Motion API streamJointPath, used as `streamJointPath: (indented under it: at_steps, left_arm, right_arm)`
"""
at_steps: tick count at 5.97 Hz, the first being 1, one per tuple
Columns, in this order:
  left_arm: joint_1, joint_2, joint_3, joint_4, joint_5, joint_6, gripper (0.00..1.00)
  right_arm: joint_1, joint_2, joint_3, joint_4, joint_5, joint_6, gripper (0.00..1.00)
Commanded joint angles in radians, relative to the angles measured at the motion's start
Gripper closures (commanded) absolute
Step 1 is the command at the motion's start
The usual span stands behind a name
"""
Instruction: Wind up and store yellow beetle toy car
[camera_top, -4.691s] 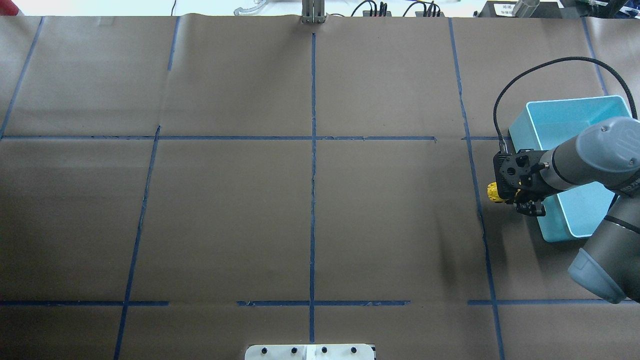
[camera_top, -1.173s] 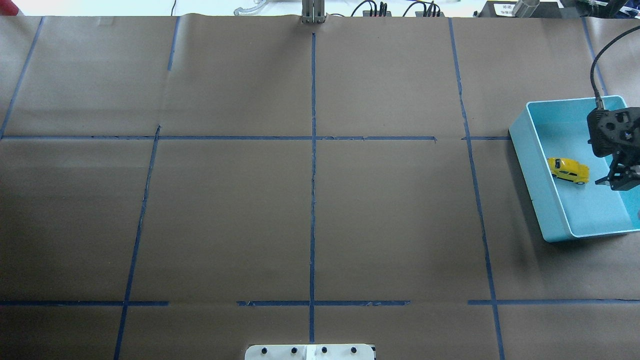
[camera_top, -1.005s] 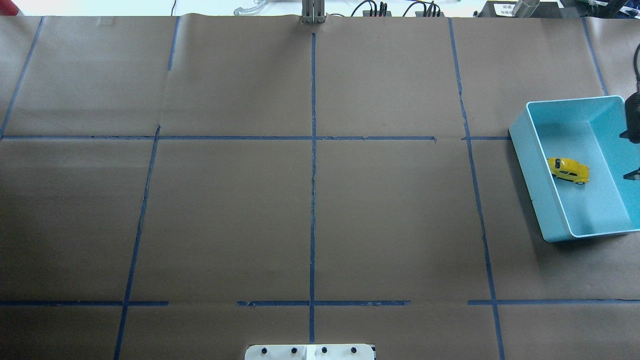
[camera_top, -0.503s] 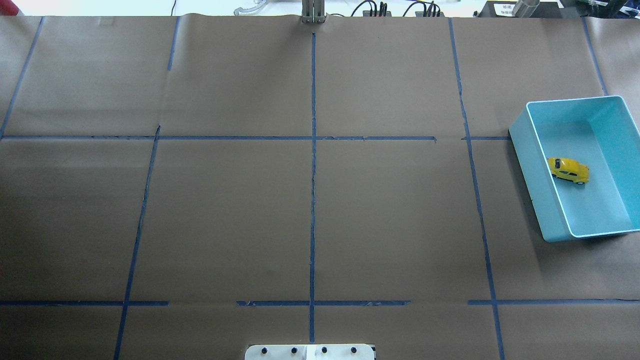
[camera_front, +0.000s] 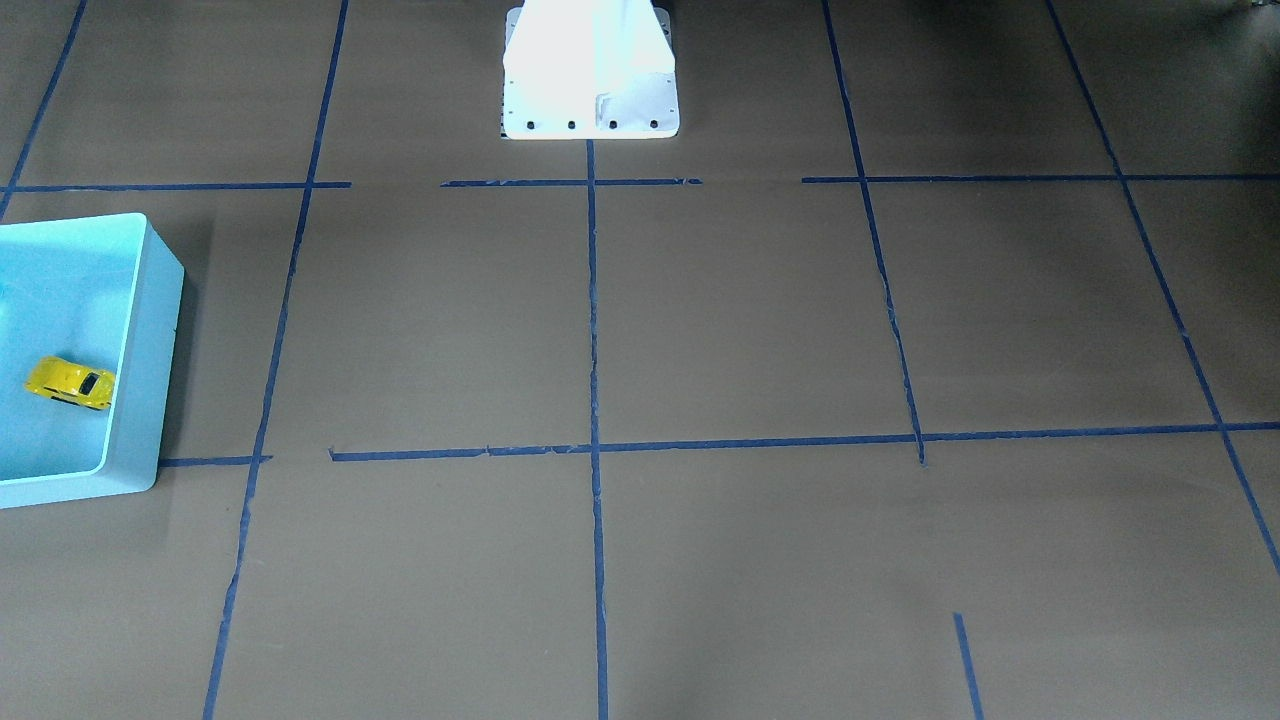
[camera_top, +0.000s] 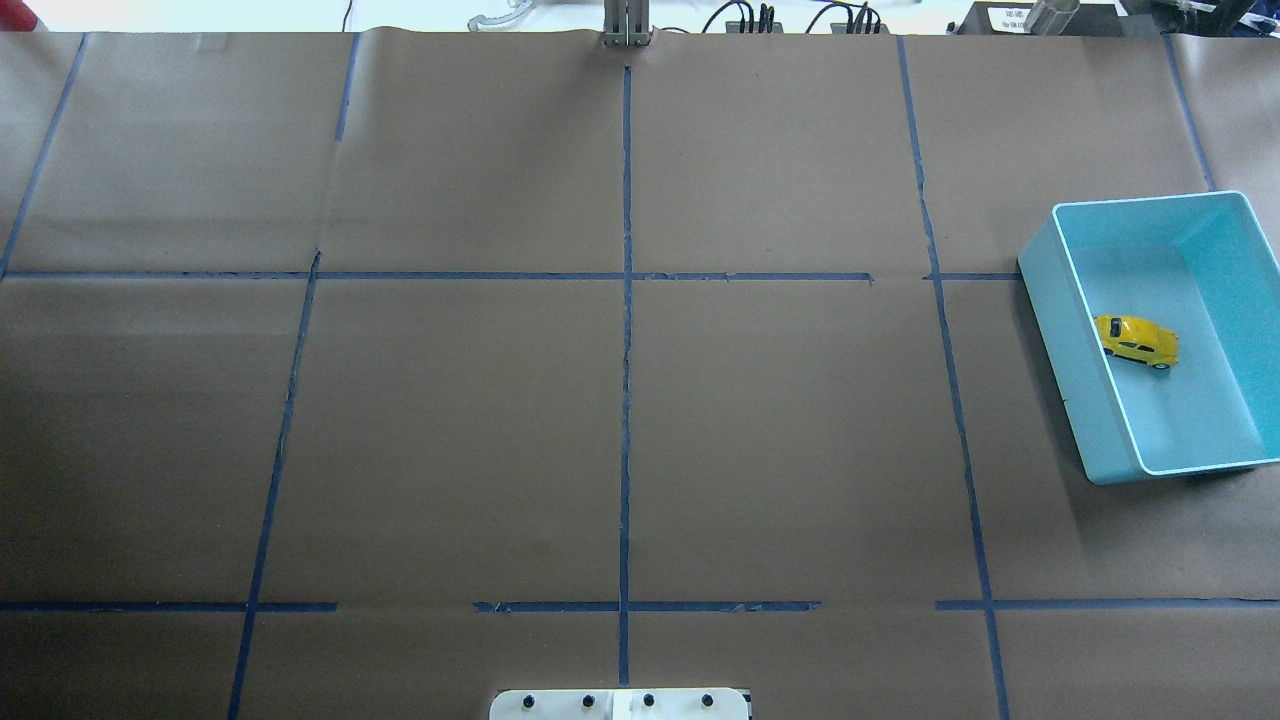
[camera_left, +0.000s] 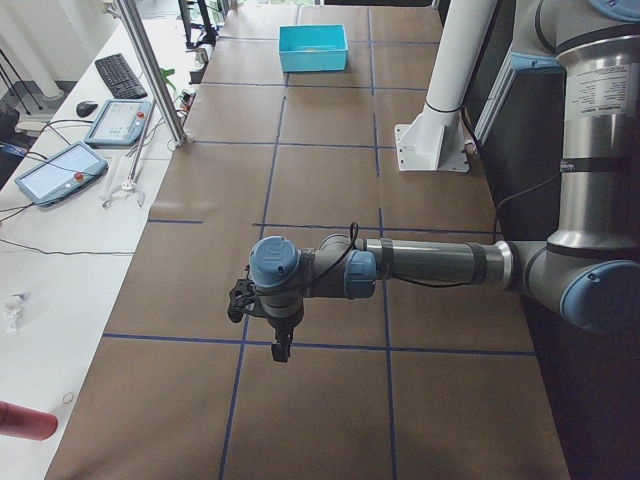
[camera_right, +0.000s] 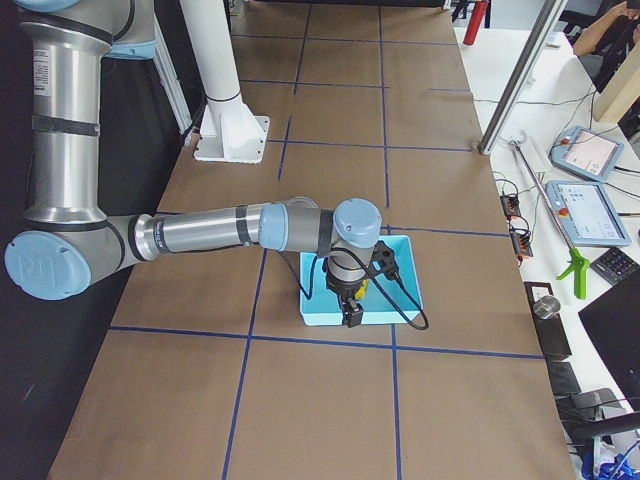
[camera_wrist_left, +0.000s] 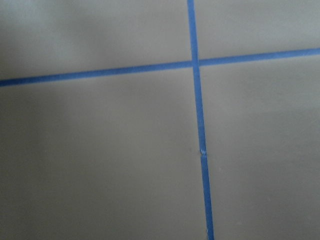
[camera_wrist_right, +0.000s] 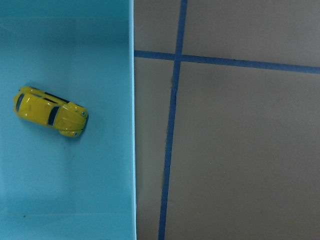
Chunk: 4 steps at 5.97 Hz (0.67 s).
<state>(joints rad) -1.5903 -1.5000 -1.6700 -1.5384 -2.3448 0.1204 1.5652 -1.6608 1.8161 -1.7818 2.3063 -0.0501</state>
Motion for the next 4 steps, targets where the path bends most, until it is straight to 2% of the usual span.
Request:
streamJointPath:
  at_steps: [1,2,4]
  left_arm:
    - [0.001,-0.002,0.007,-0.002,-0.001,0.004,0.0]
    - [0.001,-0.002,0.013,-0.002,0.001,0.007,0.0]
    - [0.001,0.004,0.021,0.001,0.001,0.004,0.0]
  right_arm:
    - [0.013,0.001,0.005,0.048,-0.018,0.355,0.0]
    - [0.021,-0.002,0.006,0.074,-0.021,0.416,0.0]
    - [0.021,-0.016,-0.01,0.119,-0.039,0.408,0.0]
